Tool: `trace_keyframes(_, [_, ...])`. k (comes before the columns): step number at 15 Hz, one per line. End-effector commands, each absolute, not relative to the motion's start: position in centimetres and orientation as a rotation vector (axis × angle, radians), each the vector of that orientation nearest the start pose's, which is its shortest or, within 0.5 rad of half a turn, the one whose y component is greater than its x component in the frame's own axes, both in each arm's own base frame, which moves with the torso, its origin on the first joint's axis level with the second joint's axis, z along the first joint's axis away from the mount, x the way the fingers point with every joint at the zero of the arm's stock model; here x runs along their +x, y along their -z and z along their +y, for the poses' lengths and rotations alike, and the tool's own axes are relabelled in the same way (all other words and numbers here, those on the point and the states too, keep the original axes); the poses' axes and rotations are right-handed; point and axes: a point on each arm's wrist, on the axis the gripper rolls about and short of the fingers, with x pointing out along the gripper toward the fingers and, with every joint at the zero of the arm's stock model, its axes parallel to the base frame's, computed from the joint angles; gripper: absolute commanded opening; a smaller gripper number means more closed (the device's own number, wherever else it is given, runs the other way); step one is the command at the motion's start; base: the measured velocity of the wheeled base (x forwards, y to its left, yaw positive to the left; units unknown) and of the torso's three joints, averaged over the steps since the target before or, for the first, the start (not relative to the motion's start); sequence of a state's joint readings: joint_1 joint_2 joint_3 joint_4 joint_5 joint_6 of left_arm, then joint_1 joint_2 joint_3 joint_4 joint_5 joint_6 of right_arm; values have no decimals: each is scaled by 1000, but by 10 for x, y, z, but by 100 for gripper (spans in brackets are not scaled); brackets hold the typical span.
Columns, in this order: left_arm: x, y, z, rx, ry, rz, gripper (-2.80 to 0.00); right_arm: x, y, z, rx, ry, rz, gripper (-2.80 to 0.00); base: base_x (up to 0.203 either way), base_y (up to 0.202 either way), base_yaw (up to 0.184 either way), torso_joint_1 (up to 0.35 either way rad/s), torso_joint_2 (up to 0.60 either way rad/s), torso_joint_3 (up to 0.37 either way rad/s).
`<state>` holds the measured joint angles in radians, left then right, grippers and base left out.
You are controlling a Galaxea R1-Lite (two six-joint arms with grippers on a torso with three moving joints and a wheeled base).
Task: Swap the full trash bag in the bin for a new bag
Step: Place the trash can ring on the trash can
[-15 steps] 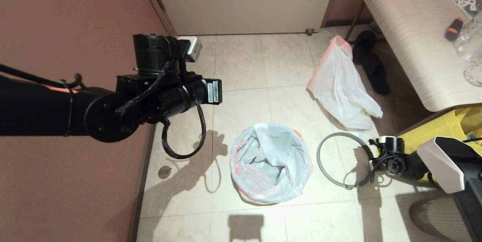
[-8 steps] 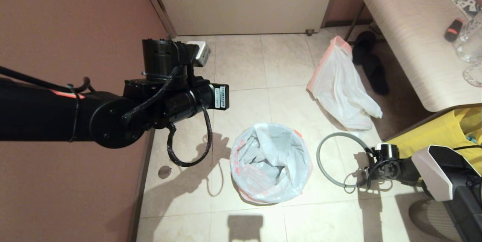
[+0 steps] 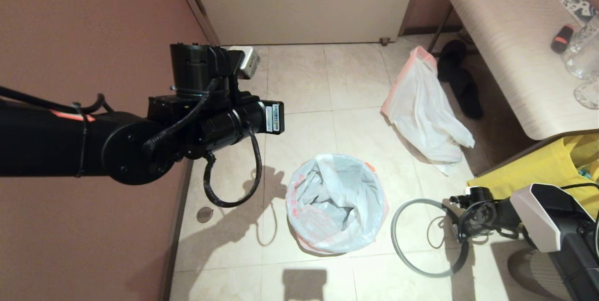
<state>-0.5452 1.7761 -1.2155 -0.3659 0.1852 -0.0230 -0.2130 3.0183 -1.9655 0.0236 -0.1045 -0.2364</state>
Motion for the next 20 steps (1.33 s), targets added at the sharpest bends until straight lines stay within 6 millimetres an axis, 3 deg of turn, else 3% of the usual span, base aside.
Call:
trace_keyframes(1, [300, -247, -176, 44, 353, 180, -280, 483, 173, -106, -162, 142, 1140, -280, 0, 0, 0, 0, 0, 0])
trace_keyframes(3, [299, -250, -175, 42, 351, 173, -280, 484, 164, -107, -164, 141, 1143, -280, 0, 0, 0, 0, 0, 0])
trace_keyframes(6, [295, -252, -174, 43, 355, 170, -280, 487, 117, -104, -122, 153, 1081, -280, 0, 0, 0, 0, 0, 0])
trace_keyframes(9, [284, -260, -173, 38, 370, 153, -280, 480, 41, -91, -78, 154, 974, -280, 0, 0, 0, 0, 0, 0])
trace_keyframes(11, [277, -268, -170, 31, 375, 132, -280, 467, -19, -79, -56, 162, 873, -280, 0, 0, 0, 0, 0, 0])
trace_keyframes(16, [244, -287, -170, 15, 439, 90, -280, 393, -179, -46, -52, 145, 586, -280, 0, 0, 0, 0, 0, 0])
trace_keyframes(18, [239, -291, -169, 12, 446, 85, -280, 359, -226, -23, -53, 113, 498, -280, 0, 0, 0, 0, 0, 0])
trace_keyframes(20, [233, -297, -166, 4, 451, 67, -280, 325, -262, 19, -66, 6, 427, -280, 0, 0, 0, 0, 0, 0])
